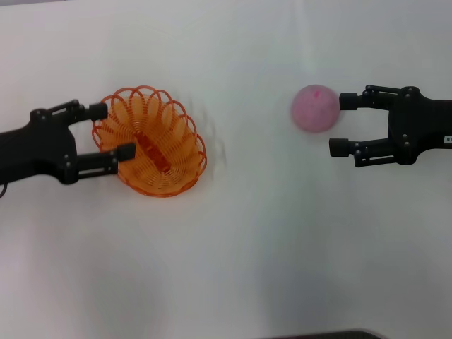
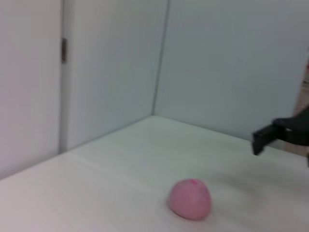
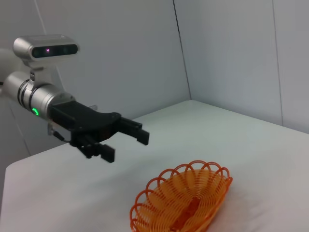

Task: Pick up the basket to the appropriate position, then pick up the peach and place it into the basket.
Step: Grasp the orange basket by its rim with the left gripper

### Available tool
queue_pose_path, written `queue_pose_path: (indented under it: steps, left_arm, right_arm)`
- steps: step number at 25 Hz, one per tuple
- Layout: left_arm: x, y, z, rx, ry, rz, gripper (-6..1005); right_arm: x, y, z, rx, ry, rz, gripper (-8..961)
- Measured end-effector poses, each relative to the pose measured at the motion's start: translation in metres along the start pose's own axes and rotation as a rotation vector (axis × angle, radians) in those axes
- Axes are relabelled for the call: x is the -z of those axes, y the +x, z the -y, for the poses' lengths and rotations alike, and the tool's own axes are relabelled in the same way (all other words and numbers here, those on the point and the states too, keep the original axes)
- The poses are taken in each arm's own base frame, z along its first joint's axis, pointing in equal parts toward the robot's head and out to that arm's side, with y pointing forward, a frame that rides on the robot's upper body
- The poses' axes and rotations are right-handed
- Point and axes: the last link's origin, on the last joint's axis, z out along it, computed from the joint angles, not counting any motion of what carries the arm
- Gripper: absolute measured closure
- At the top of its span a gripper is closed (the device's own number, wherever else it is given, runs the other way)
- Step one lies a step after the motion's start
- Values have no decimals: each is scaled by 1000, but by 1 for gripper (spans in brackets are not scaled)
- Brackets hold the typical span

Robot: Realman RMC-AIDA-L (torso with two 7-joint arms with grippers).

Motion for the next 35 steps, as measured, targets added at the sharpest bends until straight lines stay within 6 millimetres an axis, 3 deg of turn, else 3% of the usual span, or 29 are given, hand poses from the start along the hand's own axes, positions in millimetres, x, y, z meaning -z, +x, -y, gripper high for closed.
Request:
queue_pose_path:
  steps: [13, 22, 35]
  left_arm:
    - [-16, 6, 22, -22, 168, -169, 127]
    - [-13, 11, 32, 13, 341, -426, 130]
    - [-15, 11, 38, 29, 372, -422, 171]
  right_arm:
    - [0, 2, -1, -8, 6, 10, 7]
    - [-2, 4, -2, -14, 5, 17, 8]
    - [-2, 4, -2, -15, 5, 18, 7]
